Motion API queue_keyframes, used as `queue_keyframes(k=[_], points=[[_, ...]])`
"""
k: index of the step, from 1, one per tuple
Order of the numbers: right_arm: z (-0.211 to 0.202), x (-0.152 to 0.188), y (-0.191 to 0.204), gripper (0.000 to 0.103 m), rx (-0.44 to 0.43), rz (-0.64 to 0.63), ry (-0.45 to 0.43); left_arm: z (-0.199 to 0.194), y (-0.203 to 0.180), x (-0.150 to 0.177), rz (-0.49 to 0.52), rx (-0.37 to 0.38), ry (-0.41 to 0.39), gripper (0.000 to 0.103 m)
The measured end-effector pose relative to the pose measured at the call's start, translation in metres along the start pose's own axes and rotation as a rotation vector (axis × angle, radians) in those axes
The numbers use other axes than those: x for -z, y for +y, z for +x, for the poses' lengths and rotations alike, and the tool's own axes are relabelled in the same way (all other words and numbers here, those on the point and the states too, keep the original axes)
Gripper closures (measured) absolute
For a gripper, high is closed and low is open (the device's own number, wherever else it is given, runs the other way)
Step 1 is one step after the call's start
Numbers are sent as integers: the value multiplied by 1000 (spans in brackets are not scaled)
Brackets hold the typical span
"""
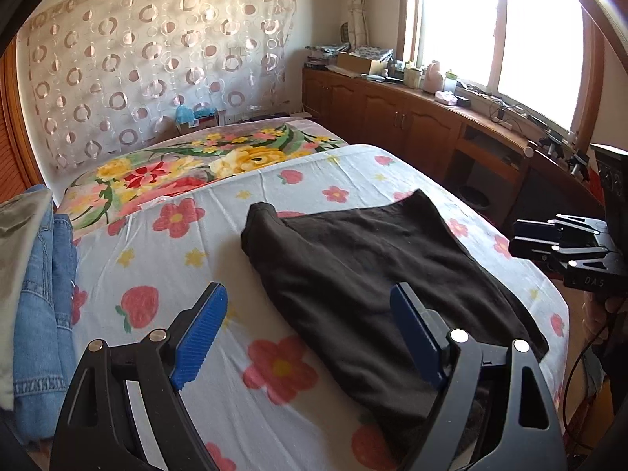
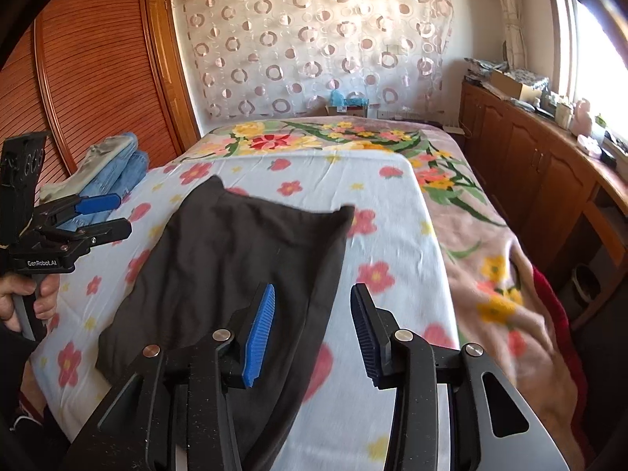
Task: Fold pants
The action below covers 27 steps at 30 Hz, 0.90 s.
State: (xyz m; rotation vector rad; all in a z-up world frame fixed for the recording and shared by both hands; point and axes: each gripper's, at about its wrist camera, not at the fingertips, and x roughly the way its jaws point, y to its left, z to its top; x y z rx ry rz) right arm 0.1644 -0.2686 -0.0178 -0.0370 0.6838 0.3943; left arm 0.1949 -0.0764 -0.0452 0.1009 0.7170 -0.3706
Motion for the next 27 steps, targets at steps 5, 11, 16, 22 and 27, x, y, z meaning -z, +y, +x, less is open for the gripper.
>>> queue_keyframes(k=[5,11,16,22,27], points=[[-8,16,5,61,-5,3,11,-13,-11,9,16,15,-5,18],[-22,31,6,61,-15,24,17,-25,-24,24,35,25,0,18],[-37,43,4,61,-26,49,15,-32,-31,45,28,38,20,18],[-44,55,5,61,-26,78,27,-30,-38,73,17,69,69,19],[-43,69,6,61,-47,107,59,-28,-41,88,-1,105,91,37]])
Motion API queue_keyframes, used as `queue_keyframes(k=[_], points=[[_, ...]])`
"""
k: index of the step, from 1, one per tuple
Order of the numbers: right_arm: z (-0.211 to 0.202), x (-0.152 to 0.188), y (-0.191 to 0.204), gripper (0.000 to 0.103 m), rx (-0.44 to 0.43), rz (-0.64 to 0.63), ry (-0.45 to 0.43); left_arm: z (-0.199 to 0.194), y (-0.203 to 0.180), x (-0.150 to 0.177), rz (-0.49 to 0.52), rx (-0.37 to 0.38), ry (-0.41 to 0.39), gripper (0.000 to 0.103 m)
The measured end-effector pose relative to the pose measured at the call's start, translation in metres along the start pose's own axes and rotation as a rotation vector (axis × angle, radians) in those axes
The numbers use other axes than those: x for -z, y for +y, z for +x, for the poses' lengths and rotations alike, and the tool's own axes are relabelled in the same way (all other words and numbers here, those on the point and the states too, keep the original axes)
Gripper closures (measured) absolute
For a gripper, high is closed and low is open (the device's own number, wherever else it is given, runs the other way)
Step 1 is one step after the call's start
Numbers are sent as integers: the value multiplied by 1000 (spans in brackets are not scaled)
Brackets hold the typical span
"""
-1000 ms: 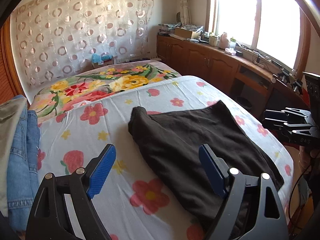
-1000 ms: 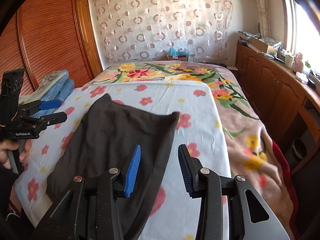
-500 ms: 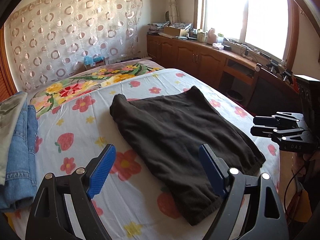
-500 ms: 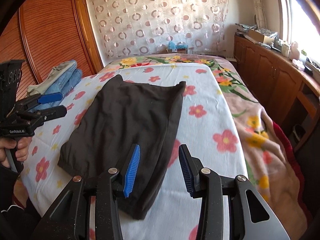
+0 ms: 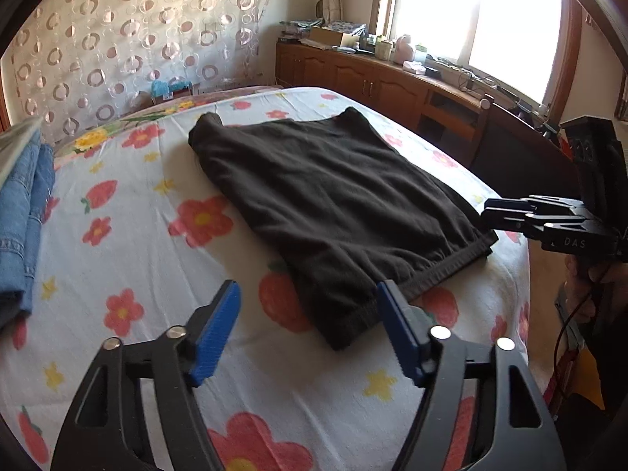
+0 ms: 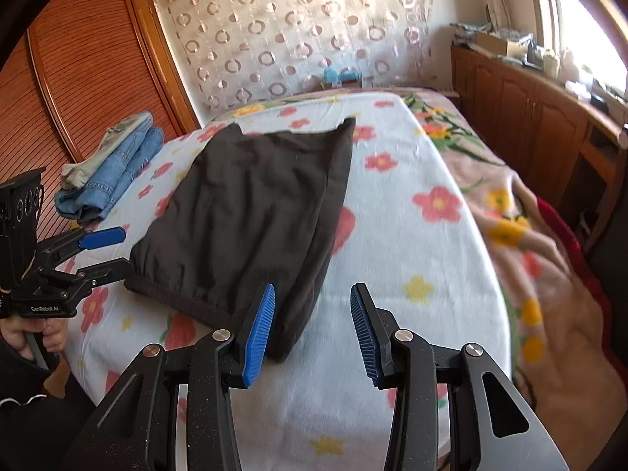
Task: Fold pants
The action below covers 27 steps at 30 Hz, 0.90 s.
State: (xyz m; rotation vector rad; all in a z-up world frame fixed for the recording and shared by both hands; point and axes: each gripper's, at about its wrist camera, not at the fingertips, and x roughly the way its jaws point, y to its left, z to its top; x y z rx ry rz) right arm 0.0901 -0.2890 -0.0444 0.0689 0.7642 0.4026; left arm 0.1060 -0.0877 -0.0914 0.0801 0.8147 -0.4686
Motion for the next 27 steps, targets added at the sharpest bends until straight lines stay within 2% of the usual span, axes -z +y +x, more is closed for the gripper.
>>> queue_keyframes(k=[4,6,9,10,11,13,19,27], points=[[6,1,2,61,-23,-1,25,3,-1,4,-18,38,11,57],[7,0,3,62,-35,-3,28,4,-4,4,-13,54,14,62],[7,0,7,81,-48,-16,30,7,-8,5,-5,73,14,77],[8,1,9,90,-45,-22,32,6,-8,5,-4,76,10,86],[10,1,11,91,-39,-31,35,5,-8,5,-8,75,1,91],[8,0,13,94,-26,-46,21,0,-6,5,-17,75,-14,93],[-6,-2,17,94,-58,-32,-33,-14,-2,2,-23,77,-50,96],[0,5,18,94,-44,-34,-7,-14,6,3,-55,62,-51,97]])
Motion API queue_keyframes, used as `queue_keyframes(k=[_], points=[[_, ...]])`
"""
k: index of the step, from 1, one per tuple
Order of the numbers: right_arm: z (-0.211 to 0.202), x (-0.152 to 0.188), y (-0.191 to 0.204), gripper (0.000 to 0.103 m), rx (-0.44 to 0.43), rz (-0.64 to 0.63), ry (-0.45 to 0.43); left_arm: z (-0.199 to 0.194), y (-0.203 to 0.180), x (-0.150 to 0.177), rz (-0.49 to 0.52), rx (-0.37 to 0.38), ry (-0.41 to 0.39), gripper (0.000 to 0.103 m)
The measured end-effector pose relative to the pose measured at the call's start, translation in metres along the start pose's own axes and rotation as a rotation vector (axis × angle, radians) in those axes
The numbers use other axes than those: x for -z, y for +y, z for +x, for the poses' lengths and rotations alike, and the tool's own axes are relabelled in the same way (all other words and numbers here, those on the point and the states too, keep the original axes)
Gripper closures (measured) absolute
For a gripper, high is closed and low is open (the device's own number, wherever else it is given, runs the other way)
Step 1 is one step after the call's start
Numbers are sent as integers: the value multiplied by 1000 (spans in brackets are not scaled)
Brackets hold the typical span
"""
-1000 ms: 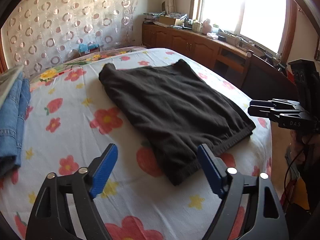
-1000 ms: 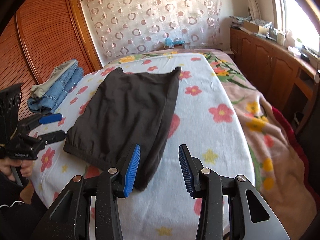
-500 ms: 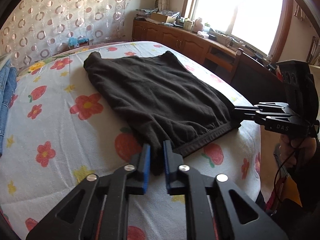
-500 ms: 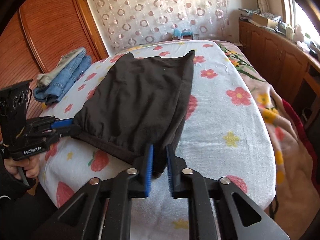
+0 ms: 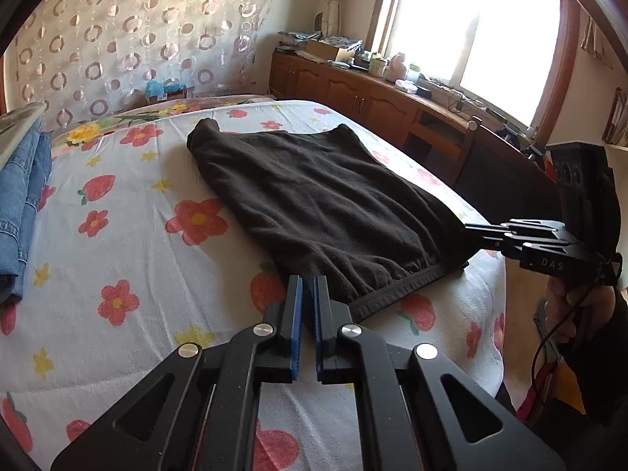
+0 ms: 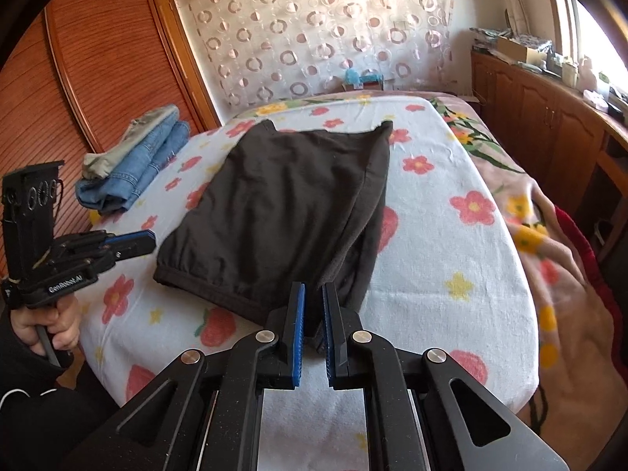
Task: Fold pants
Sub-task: 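Grasp the waistband with the left tool while the right tool pinches the shorts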
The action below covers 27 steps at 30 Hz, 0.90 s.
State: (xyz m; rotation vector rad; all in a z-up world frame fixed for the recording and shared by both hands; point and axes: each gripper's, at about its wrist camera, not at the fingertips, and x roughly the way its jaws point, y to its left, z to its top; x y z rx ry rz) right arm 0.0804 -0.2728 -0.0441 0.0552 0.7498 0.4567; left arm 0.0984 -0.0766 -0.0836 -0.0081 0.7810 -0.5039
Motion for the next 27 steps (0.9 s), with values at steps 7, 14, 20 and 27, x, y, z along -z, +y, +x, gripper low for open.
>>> queue_keyframes(k=[7,14,20,27], points=[[7,1,-2,94,10,24,18,14,-2,0,-22,4,30,58],[9,2,-3,94,14,26,22,26,-9,7,-28,23,55,65],[10,2,-4,94,8,27,23,16,-9,3,-20,35,26,94],[8,4,2,81,28,7,22,16,-6,6,-22,22,39,94]])
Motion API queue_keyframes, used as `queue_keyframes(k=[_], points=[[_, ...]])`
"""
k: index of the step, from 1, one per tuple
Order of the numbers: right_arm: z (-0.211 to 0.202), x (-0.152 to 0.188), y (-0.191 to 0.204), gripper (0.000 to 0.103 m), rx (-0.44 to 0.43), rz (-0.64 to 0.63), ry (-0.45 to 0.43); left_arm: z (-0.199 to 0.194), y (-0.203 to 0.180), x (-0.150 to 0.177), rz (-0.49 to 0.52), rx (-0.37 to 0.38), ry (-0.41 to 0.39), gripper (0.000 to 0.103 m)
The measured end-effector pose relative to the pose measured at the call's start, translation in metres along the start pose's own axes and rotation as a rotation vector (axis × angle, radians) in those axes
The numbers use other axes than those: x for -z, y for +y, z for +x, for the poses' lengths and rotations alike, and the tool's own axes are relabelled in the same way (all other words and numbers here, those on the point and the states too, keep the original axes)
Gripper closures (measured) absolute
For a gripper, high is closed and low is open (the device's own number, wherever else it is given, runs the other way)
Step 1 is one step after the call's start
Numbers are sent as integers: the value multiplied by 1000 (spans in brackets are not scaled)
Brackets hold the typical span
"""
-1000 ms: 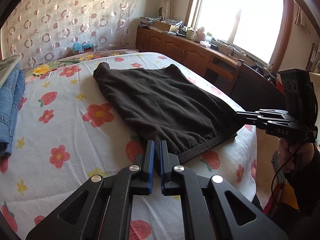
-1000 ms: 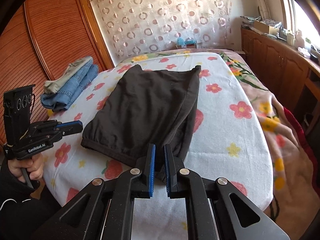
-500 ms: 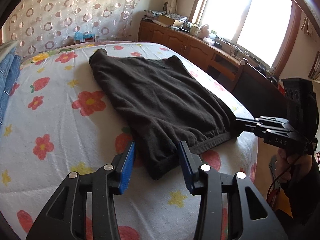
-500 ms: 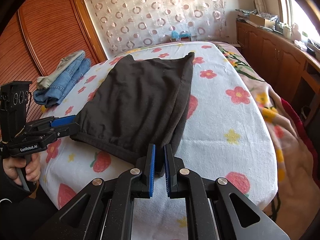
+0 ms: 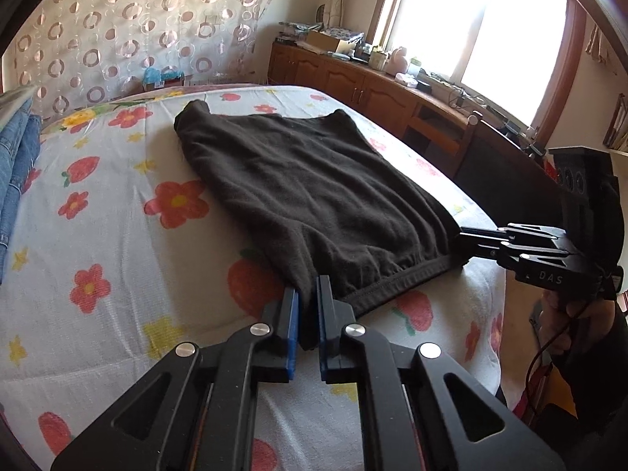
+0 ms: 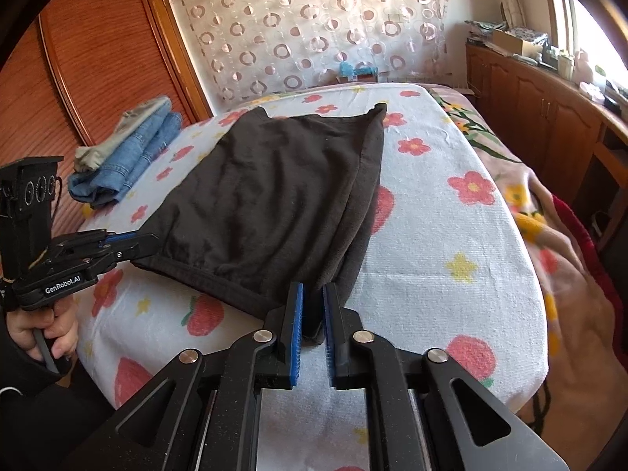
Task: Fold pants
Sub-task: 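Grasp the waistband with the left tool while the right tool pinches the shorts, then lift the black shorts with both tools and fold them over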
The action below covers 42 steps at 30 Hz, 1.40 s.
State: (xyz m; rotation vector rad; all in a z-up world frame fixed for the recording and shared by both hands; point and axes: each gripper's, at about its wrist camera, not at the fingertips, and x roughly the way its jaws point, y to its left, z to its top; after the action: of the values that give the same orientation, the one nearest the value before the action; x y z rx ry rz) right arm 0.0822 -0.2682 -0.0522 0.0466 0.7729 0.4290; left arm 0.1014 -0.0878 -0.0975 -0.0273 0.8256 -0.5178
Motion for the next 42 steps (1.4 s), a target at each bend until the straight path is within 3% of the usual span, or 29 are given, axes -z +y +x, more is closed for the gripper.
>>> queue_keyframes(k=[5,13,19,25,34,42], points=[[7,0,-2,62,52,10,8,4,0,2,-3,-8,12,94],[11,-1,14,61,66,-37,7,6,5,4,-30,-10,12,91],[13,1,15,84,15,-44,7,6,5,5,-32,-8,9,91],[13,-1,12,92,-30,-34,-8,2,0,1,-10,-3,5,98],[-49,-43,20,92,-69,-73,-188,-80,-14,-58,24,19,-209,99],[-115,-80,44,92,-94,-152,-342,-146,-25,-102,89,-17,-352,99]])
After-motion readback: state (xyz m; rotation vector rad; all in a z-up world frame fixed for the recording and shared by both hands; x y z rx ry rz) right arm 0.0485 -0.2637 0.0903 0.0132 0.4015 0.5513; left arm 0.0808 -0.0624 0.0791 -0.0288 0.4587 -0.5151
